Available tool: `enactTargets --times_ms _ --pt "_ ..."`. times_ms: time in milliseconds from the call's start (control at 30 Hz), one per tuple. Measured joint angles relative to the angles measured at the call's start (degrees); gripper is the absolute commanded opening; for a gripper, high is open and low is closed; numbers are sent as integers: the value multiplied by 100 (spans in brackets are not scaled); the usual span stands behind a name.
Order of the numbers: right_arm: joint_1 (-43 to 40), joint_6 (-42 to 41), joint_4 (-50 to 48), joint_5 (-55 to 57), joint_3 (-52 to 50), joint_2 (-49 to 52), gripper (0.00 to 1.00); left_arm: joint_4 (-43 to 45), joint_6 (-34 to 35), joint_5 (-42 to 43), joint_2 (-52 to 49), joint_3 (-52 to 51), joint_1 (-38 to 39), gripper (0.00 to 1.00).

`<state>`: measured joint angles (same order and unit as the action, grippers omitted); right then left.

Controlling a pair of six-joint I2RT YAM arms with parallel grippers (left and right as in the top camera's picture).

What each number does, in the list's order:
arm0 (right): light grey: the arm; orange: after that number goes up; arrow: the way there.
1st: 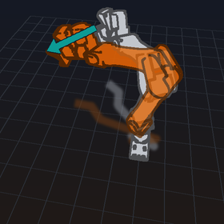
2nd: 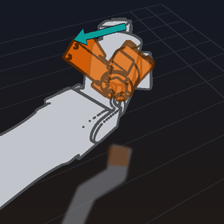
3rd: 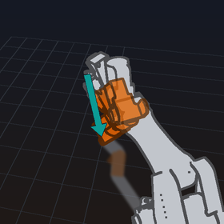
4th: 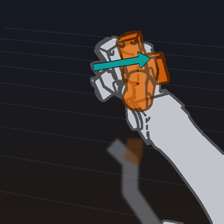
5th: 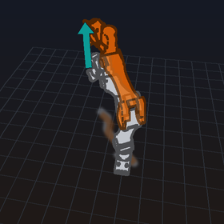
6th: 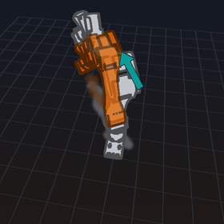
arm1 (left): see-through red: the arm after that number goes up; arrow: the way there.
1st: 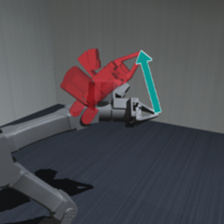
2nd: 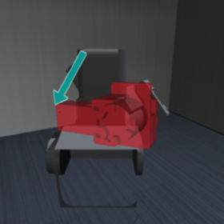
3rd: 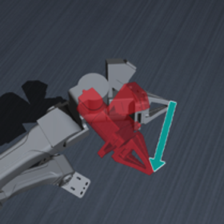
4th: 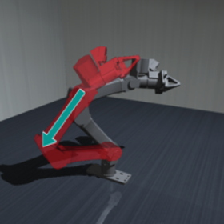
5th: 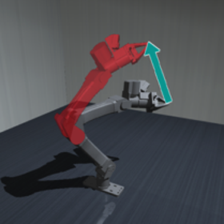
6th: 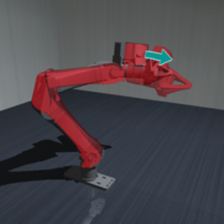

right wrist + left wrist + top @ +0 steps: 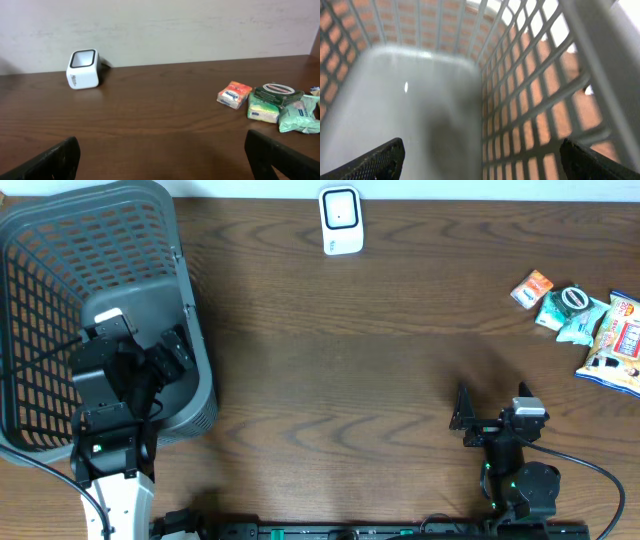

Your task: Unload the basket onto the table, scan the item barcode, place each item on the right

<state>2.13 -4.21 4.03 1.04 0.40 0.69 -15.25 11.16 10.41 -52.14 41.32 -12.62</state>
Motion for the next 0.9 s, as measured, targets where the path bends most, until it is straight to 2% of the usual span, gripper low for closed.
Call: enactTargets --times_ms 233,433,533,633,767,900 --pt "0 0 0 -2 0 0 99 1440 -103 22 348 -74 31 98" --pt "0 13 -2 -2 0 0 99 3654 -116 116 887 -118 57 98" --pt "0 15 -2 -2 0 0 99 4317 -116 382 1132 -111 179 98" --pt "0 15 2 -2 0 0 99 4240 -116 1021 1464 -109 463 98" --pt "0 15 2 -2 0 0 99 3340 -116 1888 1683 -87 1095 98" --pt "0 15 0 -2 0 0 99 2590 -140 2221 1626 -94 1976 97"
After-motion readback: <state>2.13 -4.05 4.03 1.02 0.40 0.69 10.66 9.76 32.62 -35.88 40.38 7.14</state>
